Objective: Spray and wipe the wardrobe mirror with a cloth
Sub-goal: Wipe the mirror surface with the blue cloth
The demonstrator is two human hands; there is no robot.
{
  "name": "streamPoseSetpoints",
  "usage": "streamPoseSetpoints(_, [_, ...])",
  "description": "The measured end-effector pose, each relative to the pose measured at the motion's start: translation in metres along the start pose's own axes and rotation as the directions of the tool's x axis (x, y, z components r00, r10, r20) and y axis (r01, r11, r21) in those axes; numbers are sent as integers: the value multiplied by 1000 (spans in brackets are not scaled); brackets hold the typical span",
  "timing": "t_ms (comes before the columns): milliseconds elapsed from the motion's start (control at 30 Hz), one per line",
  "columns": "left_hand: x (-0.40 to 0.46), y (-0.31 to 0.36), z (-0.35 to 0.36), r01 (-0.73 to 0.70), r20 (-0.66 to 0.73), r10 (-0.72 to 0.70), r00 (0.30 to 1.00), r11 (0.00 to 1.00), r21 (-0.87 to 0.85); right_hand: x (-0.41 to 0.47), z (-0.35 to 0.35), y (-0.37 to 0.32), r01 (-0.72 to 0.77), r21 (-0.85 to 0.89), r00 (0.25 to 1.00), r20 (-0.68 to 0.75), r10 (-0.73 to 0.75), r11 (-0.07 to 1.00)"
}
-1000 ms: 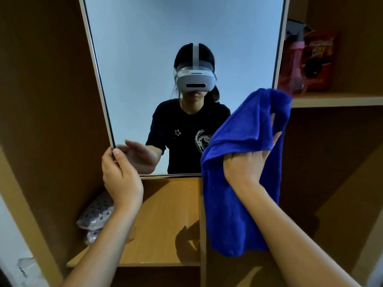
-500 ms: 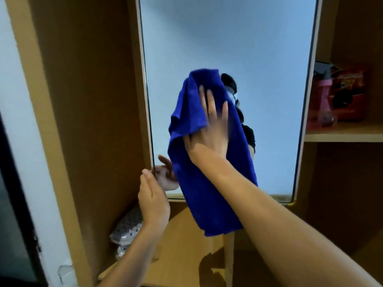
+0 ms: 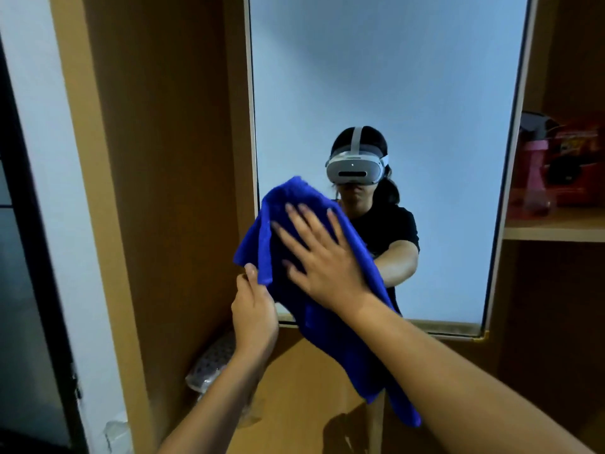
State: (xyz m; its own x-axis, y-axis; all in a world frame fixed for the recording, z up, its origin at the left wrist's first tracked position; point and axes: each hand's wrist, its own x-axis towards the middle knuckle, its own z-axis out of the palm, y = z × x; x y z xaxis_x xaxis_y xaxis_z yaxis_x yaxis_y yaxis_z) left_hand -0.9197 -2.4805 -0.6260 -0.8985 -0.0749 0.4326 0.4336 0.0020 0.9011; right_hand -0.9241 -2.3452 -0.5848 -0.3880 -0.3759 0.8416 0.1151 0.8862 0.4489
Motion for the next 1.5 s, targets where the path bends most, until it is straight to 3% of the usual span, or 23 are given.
streamPoseSetpoints(133, [9, -2, 0, -14, 97, 11, 995, 999, 32, 52, -27, 65, -140, -32, 985, -104, 136, 990])
streamPoseSetpoints(267, [13, 2, 1, 12, 102, -17, 995, 999, 49, 77, -60, 122, -312, -72, 947, -109, 304, 947])
streamPoseSetpoints(433, [34, 33, 2, 13, 47, -16, 999, 998, 67, 44, -60, 117, -381, -31, 922, -87, 377, 924])
streamPoseSetpoints(567, [62, 94, 9, -107, -1, 107, 994, 994, -9, -3, -55, 112, -365, -107, 931, -48, 362, 925])
streamPoseSetpoints(667, [74, 124, 15, -140, -7, 140, 990, 990, -31, -23, -53, 116, -348, -63, 938, -36, 346, 936])
streamPoseSetpoints(767, [82, 135, 16, -185, 6, 185, 983, 982, -26, -11, -62, 137, -356, -53, 933, -65, 353, 933])
streamPoseSetpoints(900, [91, 139, 14, -222, -18, 222, 975, 975, 6, 31, -82, 171, -485, -49, 872, -101, 479, 873])
streamPoseSetpoints(1067, [107, 148, 22, -263, -37, 265, 963, 963, 53, 48, -82, 168, -564, -91, 825, -108, 554, 821])
streamPoseSetpoints(1167, [105, 155, 28, -287, -113, 303, 946, 947, 142, 49, -73, 150, -467, -78, 884, -67, 463, 881])
streamPoseSetpoints(1267, [103, 159, 27, -265, -146, 288, 947, 951, 156, 70, -65, 130, -168, -117, 984, 33, 173, 979])
streamPoseSetpoints(1500, [115, 189, 16, -95, -92, 115, 989, 976, 197, 174, -70, 114, -10, -55, 997, 71, 13, 998])
